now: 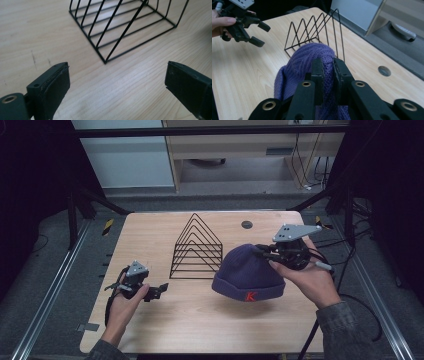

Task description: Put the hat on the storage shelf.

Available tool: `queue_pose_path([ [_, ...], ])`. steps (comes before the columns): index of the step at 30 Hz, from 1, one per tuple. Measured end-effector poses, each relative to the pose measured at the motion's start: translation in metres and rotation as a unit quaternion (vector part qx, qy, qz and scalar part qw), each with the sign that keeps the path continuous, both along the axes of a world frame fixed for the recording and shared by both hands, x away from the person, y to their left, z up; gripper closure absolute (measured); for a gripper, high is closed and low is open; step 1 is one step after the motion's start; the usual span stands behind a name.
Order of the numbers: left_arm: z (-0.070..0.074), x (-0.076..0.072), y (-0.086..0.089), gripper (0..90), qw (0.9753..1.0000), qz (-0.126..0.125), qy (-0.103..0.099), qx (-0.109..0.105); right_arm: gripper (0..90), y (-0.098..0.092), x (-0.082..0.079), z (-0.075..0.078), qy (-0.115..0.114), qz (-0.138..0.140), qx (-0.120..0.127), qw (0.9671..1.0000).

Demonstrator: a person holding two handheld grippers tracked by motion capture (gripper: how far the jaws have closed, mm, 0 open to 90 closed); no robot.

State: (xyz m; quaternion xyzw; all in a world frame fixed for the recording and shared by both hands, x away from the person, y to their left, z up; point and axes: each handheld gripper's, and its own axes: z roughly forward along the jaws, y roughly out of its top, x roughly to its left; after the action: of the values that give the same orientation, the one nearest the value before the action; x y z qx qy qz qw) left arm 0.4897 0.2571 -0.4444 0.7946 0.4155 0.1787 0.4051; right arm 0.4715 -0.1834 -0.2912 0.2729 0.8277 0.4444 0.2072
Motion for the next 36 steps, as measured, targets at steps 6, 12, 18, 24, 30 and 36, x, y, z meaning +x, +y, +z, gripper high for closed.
queue_pose_path([
  [6,0.028,0.003,-0.003,5.3,0.9998,-0.008,-0.017,0.002,80.2,-0.006,0.003,0.018,-0.014,-0.009,0.000,0.9999],
  [12,0.067,0.012,-0.004,5.3,0.9994,-0.024,-0.024,-0.009,80.2,-0.010,0.014,0.043,-0.031,-0.028,-0.002,0.9991],
  [18,0.095,0.025,-0.007,5.3,0.9982,-0.047,-0.021,-0.033,80.2,-0.008,0.027,0.066,-0.048,-0.038,-0.003,0.9981],
  [24,0.121,0.035,-0.014,6.0,0.9969,-0.059,-0.031,-0.042,80.1,-0.002,0.035,0.083,-0.066,-0.045,0.003,0.9968],
  [30,0.141,0.042,-0.024,6.2,0.9959,-0.067,-0.045,-0.041,80.1,0.006,0.045,0.098,-0.086,-0.054,0.001,0.9949],
  [36,0.148,0.051,-0.029,7.6,0.9949,-0.068,-0.052,-0.052,80.1,0.013,0.055,0.109,-0.091,-0.054,0.015,0.9942],
])
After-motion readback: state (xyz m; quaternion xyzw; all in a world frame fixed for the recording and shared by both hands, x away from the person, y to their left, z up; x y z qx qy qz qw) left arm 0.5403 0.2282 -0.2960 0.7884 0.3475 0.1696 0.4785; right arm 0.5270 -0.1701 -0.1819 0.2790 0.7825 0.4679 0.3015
